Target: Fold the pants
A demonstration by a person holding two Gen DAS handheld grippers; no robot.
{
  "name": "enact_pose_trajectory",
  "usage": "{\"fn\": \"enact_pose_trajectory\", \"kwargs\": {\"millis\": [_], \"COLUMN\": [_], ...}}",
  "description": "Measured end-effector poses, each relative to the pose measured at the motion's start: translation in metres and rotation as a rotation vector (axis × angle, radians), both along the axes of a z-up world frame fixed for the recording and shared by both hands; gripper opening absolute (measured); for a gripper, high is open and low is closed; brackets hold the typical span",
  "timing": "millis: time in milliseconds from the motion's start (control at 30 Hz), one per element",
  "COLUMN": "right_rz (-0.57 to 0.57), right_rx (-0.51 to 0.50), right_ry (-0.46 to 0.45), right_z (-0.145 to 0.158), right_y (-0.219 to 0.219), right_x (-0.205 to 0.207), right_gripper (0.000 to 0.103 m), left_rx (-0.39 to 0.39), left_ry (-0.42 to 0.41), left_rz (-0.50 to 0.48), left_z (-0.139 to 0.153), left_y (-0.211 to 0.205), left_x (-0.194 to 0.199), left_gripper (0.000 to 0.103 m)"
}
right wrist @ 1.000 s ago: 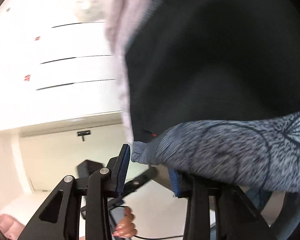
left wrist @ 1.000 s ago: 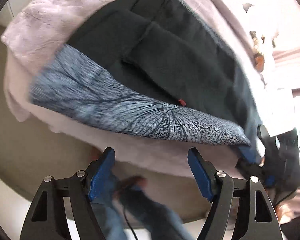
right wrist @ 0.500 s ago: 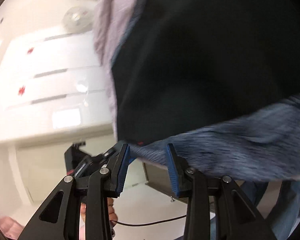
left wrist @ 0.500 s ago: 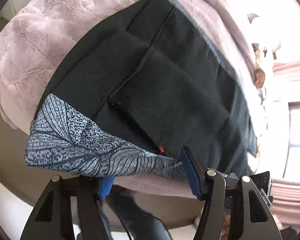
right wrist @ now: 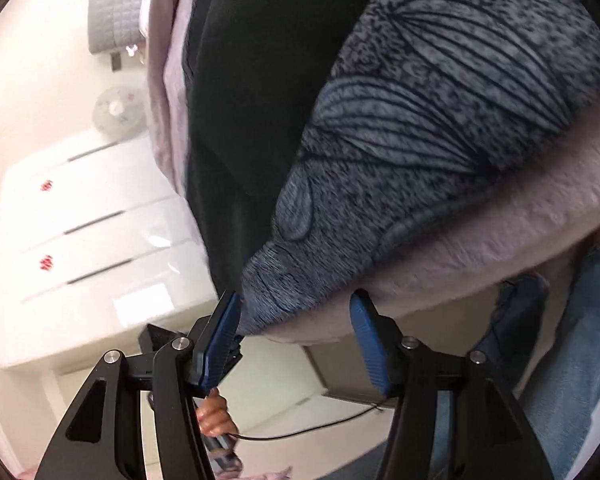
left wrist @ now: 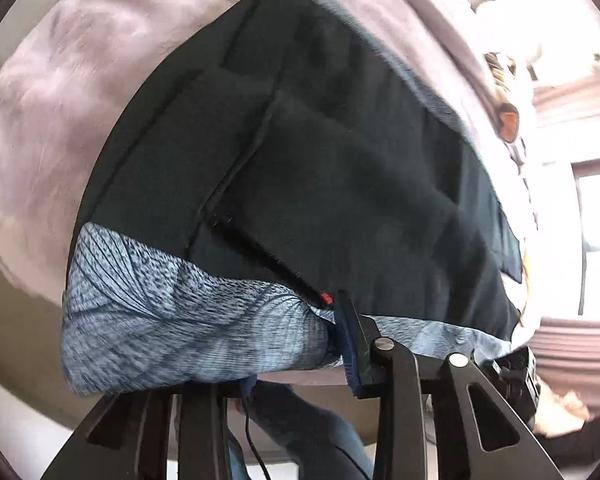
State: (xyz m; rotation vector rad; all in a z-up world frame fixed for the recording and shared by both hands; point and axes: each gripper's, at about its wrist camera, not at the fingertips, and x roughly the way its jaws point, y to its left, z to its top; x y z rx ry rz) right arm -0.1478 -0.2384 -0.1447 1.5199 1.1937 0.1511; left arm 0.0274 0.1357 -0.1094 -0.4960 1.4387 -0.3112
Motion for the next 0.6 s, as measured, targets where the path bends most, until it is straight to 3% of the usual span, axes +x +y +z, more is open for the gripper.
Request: {"fn": "enact_pose_trajectory", "kwargs": {"millis": [100,267,300,333,367,400,600], "right_rz": [-0.022,-0.134,-0.136,-0.128,-0.125,-0.121,0.092], "right_rx": [0.022,0.09,0.091,0.075,0.066,0.055,-0.128], "right_ry": [-0.028,-0.005,-0.007,-0.012,-0.023,-0.03,-0.121], "right_z": [-0.001,-0.012,-0.012,-0.009,-0.008,-0.005,0.066], "right_y": [0.0,-0.009,-0.011,-0.014,-0.016,-0.02,-0.039], "right_x": [0.002,-0.008,-0.009,-0.008,-0.005,0.0,0.069], "right_gripper": [0.061,0.057,0.05,0.034,0.023,0.004,0.004], "left_rx": [0.005,0.069,0.068,0.068,0.065,0.064,0.076], "left_ry": [-0.011,0.04,0.043,0.039,0.028,0.023,-0.057], "left_rz": [-0.017,-0.007,0.0,0.007,0.013,0.021,0.061], "left_z": [0.005,-0.012,-0.013,-0.012,-0.008,-0.004,0.044], "left_y": [0.0,-0.002,-0.001,0.0,0.001,0.001,-0.006], "left_x": [0.005,0.001,0.0,0.0,0.001,0.002,0.021], "left_gripper": [0.034,0.034,0.034,0.026,0.024,0.024,0.024]}}
